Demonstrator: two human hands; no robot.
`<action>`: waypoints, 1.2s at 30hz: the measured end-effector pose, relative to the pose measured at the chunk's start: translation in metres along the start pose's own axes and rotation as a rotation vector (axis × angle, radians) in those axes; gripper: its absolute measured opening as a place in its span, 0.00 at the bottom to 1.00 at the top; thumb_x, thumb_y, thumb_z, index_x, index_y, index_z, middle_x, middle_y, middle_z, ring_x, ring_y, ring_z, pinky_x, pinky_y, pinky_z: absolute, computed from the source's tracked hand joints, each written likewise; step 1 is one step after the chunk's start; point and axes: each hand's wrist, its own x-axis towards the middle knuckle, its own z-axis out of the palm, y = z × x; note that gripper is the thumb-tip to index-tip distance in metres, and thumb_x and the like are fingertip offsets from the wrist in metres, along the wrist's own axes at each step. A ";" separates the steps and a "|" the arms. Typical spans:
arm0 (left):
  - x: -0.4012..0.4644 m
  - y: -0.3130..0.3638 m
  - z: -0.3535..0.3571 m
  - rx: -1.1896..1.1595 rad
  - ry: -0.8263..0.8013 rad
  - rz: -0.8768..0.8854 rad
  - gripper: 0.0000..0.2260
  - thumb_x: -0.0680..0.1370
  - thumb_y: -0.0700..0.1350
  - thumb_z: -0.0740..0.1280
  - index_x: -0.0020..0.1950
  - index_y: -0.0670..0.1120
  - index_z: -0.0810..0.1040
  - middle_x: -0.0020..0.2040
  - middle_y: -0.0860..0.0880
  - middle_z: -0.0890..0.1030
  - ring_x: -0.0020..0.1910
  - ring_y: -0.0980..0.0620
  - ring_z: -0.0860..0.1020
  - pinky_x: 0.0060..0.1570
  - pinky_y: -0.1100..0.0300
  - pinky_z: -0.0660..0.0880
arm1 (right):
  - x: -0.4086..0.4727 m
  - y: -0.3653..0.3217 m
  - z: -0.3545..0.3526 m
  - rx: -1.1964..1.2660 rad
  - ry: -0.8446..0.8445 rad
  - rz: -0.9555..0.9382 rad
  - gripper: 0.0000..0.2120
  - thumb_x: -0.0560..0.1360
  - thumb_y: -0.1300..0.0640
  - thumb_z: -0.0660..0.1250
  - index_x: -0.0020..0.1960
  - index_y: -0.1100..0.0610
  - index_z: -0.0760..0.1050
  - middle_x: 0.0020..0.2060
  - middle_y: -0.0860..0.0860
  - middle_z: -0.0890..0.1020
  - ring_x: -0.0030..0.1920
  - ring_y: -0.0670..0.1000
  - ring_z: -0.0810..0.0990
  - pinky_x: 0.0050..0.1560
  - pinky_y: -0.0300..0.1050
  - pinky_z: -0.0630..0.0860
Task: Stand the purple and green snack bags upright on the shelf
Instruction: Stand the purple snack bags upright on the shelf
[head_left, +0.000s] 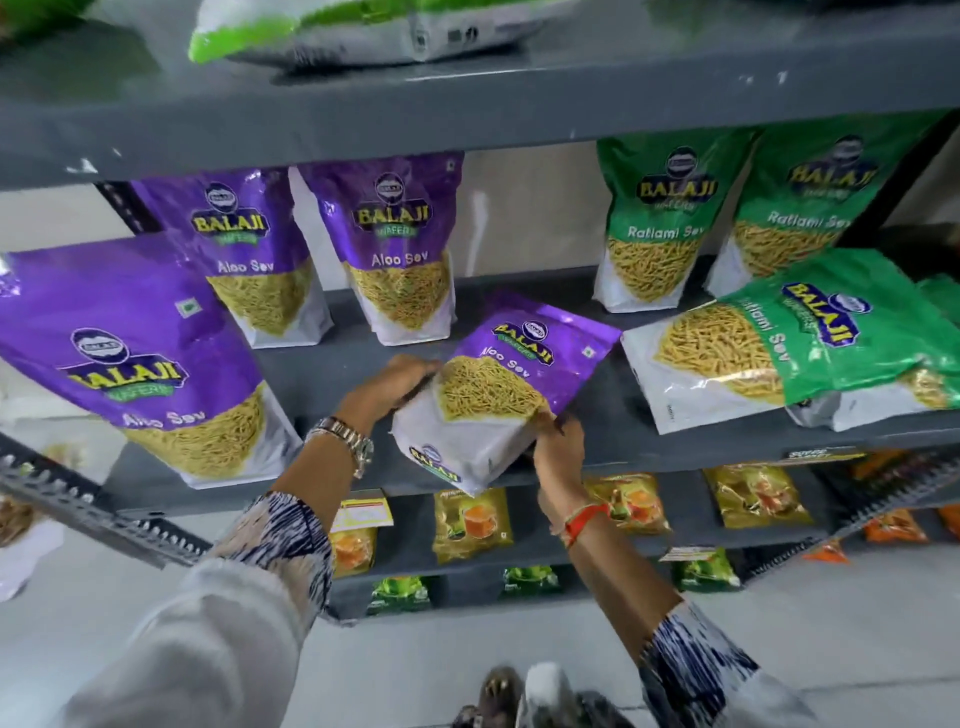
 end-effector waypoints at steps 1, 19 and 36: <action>0.002 0.001 0.000 -0.042 -0.026 -0.020 0.07 0.72 0.48 0.67 0.43 0.44 0.78 0.46 0.40 0.76 0.46 0.45 0.73 0.49 0.53 0.69 | 0.003 0.001 0.001 0.017 0.017 0.035 0.09 0.75 0.59 0.62 0.54 0.61 0.73 0.52 0.60 0.80 0.53 0.59 0.79 0.53 0.54 0.74; -0.076 -0.015 0.024 -0.657 0.016 -0.055 0.04 0.76 0.40 0.62 0.43 0.44 0.75 0.31 0.51 0.82 0.34 0.53 0.78 0.34 0.62 0.78 | -0.015 -0.025 -0.053 0.090 -0.081 -0.044 0.04 0.76 0.59 0.64 0.44 0.55 0.76 0.45 0.58 0.81 0.50 0.60 0.79 0.53 0.58 0.77; -0.230 -0.024 0.059 -0.875 0.218 0.342 0.07 0.74 0.43 0.63 0.36 0.47 0.74 0.30 0.55 0.82 0.30 0.58 0.78 0.32 0.66 0.77 | -0.104 -0.086 -0.128 0.155 -0.473 -0.315 0.05 0.78 0.59 0.61 0.44 0.54 0.75 0.41 0.52 0.81 0.43 0.50 0.80 0.50 0.50 0.76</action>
